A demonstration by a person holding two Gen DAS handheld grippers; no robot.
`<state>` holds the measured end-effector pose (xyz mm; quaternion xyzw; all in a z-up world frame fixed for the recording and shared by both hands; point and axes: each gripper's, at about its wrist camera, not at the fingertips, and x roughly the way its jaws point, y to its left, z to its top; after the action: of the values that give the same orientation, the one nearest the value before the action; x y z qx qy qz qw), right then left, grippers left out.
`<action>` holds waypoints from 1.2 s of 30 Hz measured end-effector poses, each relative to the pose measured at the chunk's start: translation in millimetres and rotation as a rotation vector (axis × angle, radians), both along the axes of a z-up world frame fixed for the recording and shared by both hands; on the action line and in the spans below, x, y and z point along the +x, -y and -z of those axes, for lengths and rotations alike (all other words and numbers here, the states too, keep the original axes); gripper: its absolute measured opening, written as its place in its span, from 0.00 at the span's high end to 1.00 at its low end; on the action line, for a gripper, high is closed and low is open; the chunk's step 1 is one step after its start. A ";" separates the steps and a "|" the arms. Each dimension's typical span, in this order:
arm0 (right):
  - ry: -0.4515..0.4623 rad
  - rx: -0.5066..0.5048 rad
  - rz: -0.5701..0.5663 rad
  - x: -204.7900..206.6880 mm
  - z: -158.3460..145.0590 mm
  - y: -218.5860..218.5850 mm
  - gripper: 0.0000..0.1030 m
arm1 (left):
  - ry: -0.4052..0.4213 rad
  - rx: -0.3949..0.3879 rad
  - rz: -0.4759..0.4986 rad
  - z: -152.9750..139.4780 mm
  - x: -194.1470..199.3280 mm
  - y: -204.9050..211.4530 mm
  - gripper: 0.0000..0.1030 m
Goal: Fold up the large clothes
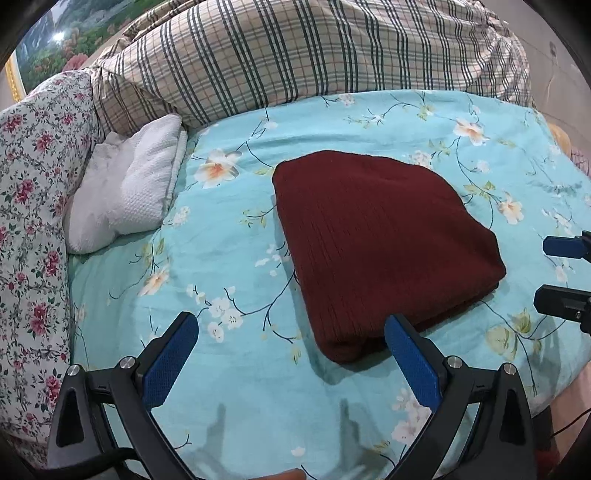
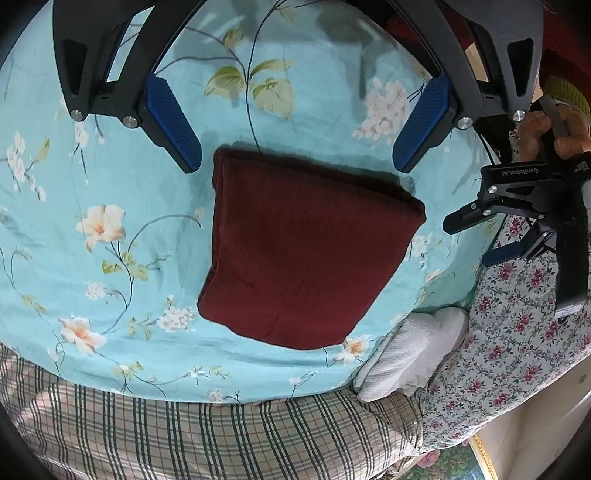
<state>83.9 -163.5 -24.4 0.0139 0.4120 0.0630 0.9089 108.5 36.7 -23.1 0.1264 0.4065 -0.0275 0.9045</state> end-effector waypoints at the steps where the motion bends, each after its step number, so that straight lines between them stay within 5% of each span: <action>1: 0.002 -0.001 -0.004 2.0 -1.8 0.2 0.00 | 0.003 -0.004 -0.001 -1.3 1.7 -1.0 0.02; 36: 0.004 -0.082 -0.070 16.3 -19.7 -5.9 0.00 | 0.032 -0.016 -0.028 -17.6 5.8 -3.4 0.02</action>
<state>100.2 -157.7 -4.8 -0.0377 0.4127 0.0778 0.9067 114.3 40.1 -5.4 0.1141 0.3933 -0.0159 0.9122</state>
